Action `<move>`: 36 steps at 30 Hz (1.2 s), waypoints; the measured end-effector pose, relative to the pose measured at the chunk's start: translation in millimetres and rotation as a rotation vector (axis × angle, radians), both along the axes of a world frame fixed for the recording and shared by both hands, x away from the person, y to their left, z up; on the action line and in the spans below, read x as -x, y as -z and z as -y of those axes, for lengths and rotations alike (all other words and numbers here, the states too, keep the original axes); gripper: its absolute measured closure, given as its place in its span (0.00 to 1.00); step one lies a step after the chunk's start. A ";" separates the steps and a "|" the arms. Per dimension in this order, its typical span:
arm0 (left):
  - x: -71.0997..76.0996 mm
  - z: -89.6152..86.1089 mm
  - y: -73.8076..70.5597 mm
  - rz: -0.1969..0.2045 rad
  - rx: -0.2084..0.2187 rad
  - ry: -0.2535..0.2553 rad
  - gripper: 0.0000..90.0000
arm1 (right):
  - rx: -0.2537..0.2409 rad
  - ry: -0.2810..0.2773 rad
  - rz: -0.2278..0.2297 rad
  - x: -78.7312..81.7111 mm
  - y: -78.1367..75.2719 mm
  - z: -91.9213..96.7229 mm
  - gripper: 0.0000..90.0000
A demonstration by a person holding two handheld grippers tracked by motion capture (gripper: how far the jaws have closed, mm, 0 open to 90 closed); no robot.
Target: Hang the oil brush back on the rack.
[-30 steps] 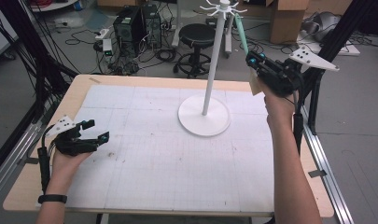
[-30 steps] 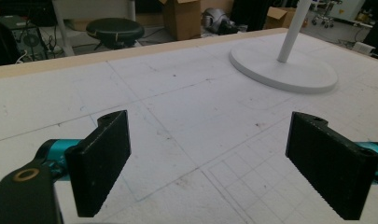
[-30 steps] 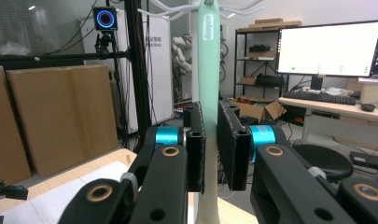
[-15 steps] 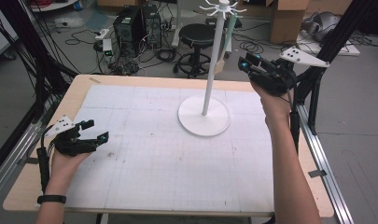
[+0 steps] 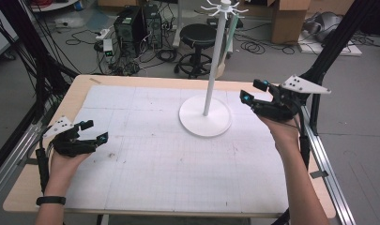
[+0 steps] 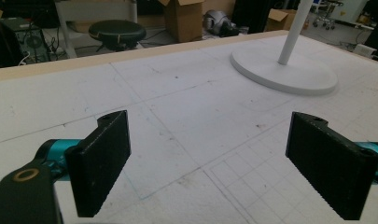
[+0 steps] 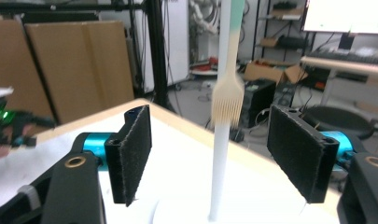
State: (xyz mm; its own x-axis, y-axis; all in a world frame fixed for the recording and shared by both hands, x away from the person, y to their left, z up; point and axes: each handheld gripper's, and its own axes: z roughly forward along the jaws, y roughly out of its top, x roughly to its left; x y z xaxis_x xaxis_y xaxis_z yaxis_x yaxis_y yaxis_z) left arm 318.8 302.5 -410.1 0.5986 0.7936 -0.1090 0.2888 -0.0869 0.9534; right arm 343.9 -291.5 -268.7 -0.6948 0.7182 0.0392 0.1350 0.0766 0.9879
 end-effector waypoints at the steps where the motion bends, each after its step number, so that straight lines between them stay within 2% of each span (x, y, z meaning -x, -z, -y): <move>1: -0.1 0.1 -0.1 0.004 0.002 -0.002 0.16 | 0.000 0.000 0.000 0.0 0.0 0.0 0.33; 6: 0.1 0.9 -0.1 0.002 0.001 -0.002 0.16 | 0.007 -0.010 -0.044 10.2 29.6 10.0 0.28; 7: 0.5 1.2 -0.2 0.001 -0.001 0.000 0.16 | 0.007 -0.016 -0.060 14.5 42.5 14.7 0.27; 8: 0.7 1.3 -0.3 0.002 -0.002 0.004 0.16 | 0.007 -0.016 -0.060 14.5 42.5 14.7 0.27; 13: 1.6 1.2 -0.3 0.006 -0.005 0.008 0.16 | -0.002 -0.040 -0.093 23.0 71.8 23.0 0.22; 17: 2.5 1.9 -0.5 0.009 -0.014 0.011 0.16 | 0.011 -0.030 -0.118 30.2 97.1 30.1 0.18; 20: 2.2 2.5 -0.3 0.013 -0.018 0.010 0.16 | 0.016 -0.012 -0.114 33.9 106.0 33.5 0.18; 27: 2.7 5.2 0.0 0.021 -0.028 0.018 0.16 | 0.030 0.020 -0.149 42.1 130.2 47.4 0.17; 36: 0.7 7.0 2.8 0.017 -0.031 0.023 0.16 | 0.031 0.055 -0.174 45.9 144.3 62.0 0.15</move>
